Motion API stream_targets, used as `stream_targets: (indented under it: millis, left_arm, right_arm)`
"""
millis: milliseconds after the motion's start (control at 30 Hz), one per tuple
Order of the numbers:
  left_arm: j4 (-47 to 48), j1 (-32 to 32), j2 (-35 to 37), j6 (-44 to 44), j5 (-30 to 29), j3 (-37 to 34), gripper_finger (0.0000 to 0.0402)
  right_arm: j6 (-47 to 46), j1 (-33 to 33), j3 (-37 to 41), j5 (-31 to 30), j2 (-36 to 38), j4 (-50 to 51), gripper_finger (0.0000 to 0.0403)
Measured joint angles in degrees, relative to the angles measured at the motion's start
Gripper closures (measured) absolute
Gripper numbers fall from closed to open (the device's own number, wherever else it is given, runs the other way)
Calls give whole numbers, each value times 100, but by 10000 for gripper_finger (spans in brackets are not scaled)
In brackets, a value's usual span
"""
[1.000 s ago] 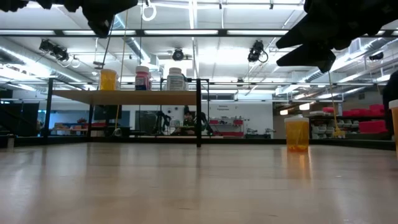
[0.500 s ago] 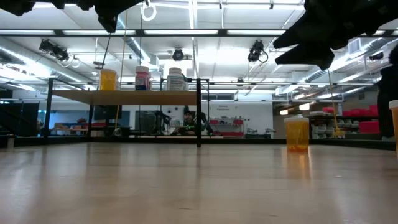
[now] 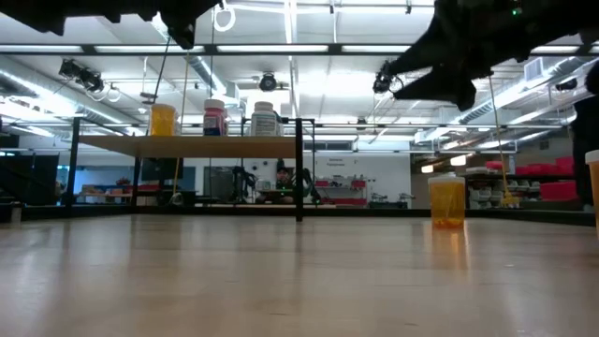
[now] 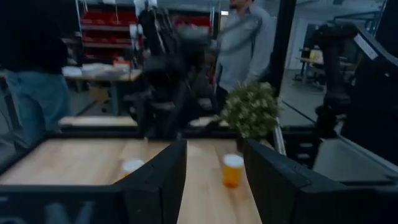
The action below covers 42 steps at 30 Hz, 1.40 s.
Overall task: Pick and place medicine bottles onto shelf by color
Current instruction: Put the top orange pill bottle on the shelf
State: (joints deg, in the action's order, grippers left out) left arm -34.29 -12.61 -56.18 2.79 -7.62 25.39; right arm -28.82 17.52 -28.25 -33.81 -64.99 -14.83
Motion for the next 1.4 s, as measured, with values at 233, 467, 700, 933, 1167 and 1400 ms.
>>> stream_targets:
  millis: [233, 467, 700, 933, 1167, 1400]
  left_arm:
    - [-210, 404, 2, 119, 262, 4, 237]
    - [-483, 447, 2, 265, 263, 4, 241]
    - [-418, 359, -41, 646, 260, 7, 240]
    - [-189, 140, -44, 729, 236, 7, 240]
    - [-188, -11, -44, 863, 232, 7, 239]
    - [-192, -30, -44, 865, 231, 7, 239]
  right_arm:
    - [-310, -261, -990, 88, -4, 2381, 150]
    - [-226, -468, -2306, 249, -85, 4536, 150]
    - [-563, -784, -2393, 943, -390, 5702, 150]
    - [-847, -800, -2391, 1187, -461, 5890, 150]
    - [-1378, -866, -2387, 1187, -459, 6653, 147]
    - [-1527, -879, -2385, 1090, -546, 6897, 105]
